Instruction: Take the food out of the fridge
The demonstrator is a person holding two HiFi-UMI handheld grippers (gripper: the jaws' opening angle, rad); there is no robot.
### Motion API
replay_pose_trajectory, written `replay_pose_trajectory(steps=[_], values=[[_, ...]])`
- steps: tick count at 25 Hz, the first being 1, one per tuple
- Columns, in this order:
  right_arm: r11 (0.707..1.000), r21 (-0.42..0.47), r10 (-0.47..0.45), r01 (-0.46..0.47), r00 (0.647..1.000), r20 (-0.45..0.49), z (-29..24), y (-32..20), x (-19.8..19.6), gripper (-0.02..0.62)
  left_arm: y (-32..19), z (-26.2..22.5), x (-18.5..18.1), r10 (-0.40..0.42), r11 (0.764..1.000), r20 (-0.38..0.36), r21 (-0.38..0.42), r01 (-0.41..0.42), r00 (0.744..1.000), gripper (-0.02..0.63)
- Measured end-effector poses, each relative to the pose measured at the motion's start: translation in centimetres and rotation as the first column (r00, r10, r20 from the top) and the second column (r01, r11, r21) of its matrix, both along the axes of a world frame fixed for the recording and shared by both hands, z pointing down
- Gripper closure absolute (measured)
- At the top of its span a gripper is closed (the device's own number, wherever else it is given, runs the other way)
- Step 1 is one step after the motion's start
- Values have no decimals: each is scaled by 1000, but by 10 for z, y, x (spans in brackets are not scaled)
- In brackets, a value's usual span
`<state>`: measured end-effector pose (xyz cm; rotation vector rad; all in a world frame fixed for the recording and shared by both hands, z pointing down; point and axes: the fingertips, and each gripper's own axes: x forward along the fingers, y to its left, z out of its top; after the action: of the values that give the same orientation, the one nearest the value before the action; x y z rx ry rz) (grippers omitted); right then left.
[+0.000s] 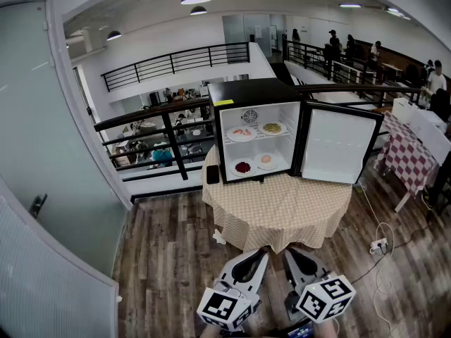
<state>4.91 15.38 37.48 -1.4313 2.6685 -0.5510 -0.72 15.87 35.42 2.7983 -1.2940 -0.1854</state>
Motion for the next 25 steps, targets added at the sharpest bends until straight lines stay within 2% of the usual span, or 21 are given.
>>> replay_pose_trajectory(steps=[15, 25], values=[[1000, -22, -6, 8, 997, 78, 4, -14, -43, 575, -15, 5, -37, 20, 1000, 18, -13, -20, 1000, 571], [997, -67, 48, -42, 995, 87, 28, -13, -68, 575, -19, 25, -62, 77, 996, 48, -49, -74, 996, 571]])
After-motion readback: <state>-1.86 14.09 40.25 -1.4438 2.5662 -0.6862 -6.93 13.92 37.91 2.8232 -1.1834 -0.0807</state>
